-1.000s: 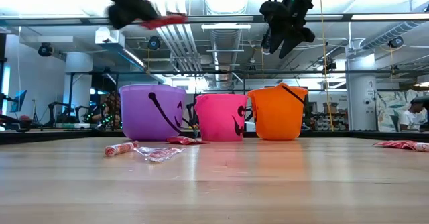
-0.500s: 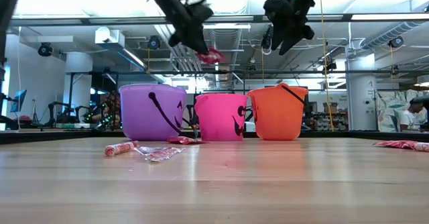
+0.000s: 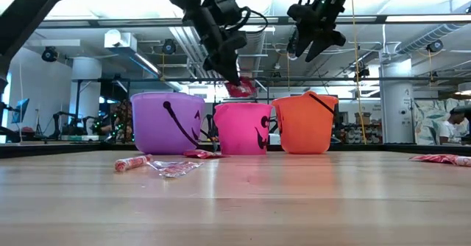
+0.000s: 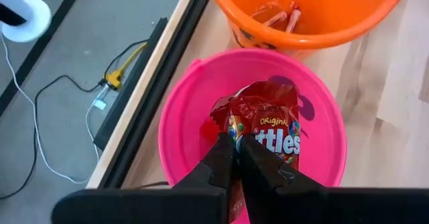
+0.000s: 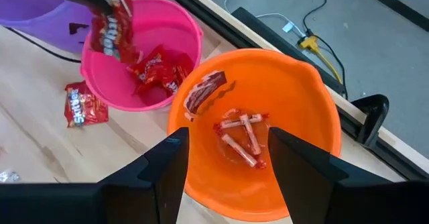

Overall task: Sort candy by brand, put in halloween buckets
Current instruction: Put the red candy pack into the pink bucket, then put the transparent candy roll into the orange bucket

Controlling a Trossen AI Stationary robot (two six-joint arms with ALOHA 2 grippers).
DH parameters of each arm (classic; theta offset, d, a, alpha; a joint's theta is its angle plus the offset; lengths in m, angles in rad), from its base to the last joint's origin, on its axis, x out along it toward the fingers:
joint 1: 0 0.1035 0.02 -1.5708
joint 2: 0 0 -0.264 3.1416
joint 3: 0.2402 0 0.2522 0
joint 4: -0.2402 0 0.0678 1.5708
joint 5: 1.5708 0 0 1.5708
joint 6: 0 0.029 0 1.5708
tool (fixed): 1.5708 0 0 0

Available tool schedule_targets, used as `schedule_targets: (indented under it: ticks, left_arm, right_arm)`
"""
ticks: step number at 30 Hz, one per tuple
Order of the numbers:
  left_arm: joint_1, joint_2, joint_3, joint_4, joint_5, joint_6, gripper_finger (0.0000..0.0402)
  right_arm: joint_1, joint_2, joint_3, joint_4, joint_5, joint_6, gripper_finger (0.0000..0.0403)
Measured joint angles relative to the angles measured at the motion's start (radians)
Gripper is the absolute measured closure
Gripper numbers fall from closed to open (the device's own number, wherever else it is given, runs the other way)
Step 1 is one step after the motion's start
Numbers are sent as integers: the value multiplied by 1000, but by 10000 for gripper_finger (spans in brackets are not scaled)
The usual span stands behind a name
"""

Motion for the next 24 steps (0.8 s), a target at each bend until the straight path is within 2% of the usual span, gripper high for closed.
schedule_targets:
  ticks: [3,5,8,17,20,24]
  left_arm:
    - [1,10,0,23,-1,2,400]
    - [1,19,0,19,-42,-5,392]
    - [3,26,-1,13,-72,-6,369]
    - [3,26,-1,14,-72,2,307]
    - [1,18,-1,2,-68,-3,300]
    - [-13,-20,29,-39,-5,-50,297]
  right_arm:
    - [0,0,0,0,-1,0,207]
    - [0,0,0,-1,-1,2,207]
    - [0,0,0,-1,-2,16,207]
    - [1,0,0,-4,-5,16,207]
    - [1,0,0,-41,-51,39,207]
    - [18,0,0,-188,-185,98,207]
